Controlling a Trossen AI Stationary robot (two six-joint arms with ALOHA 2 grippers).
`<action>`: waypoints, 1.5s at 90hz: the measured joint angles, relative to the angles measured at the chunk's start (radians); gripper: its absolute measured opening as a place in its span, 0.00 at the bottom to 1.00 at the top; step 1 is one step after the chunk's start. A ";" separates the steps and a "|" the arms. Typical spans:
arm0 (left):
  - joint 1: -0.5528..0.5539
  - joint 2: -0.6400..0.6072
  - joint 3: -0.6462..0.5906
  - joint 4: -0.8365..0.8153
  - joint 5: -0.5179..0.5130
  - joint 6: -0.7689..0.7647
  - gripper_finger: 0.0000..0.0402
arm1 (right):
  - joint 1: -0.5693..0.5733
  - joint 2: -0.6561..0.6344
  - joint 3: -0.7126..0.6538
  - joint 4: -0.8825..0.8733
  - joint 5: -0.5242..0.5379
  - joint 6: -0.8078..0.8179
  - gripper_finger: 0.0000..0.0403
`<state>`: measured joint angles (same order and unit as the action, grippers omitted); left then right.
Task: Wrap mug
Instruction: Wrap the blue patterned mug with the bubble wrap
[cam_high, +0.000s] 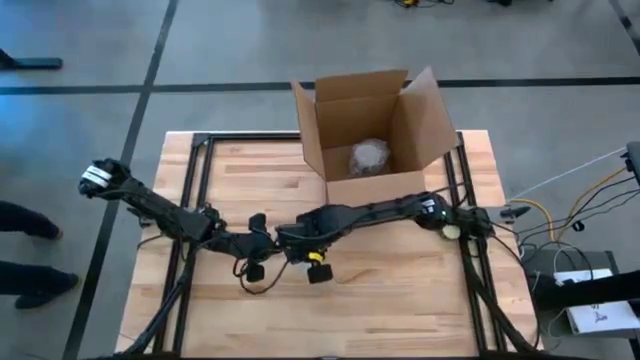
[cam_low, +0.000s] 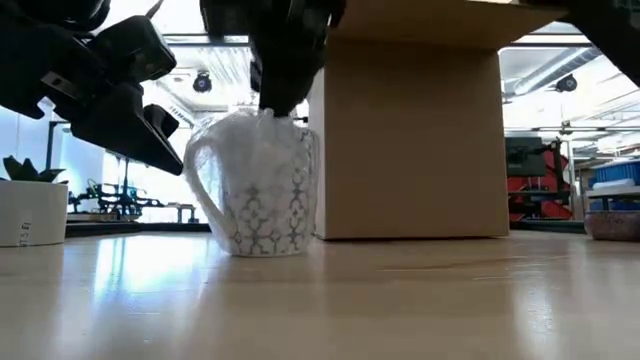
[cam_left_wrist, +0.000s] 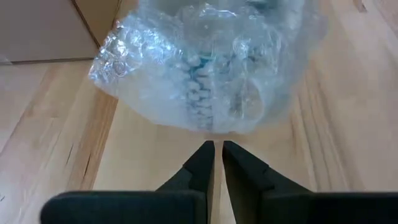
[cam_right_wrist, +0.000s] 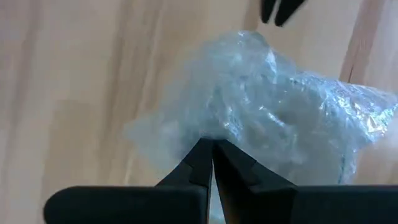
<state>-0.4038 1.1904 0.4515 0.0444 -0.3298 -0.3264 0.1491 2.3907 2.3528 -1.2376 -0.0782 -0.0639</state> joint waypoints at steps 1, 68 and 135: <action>0.000 0.000 0.000 0.000 0.000 0.000 0.05 | -0.001 0.002 0.000 0.000 0.000 0.000 0.00; -0.001 -0.005 0.000 0.000 0.070 -0.050 0.05 | 0.007 0.100 0.003 0.098 -0.220 -0.139 0.00; 0.000 -0.008 0.000 0.007 0.104 -0.057 0.05 | 0.054 -0.051 0.000 0.055 -0.129 -0.052 0.00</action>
<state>-0.4038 1.1820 0.4511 0.0517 -0.2260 -0.3831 0.2031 2.3397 2.3531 -1.1828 -0.2074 -0.1157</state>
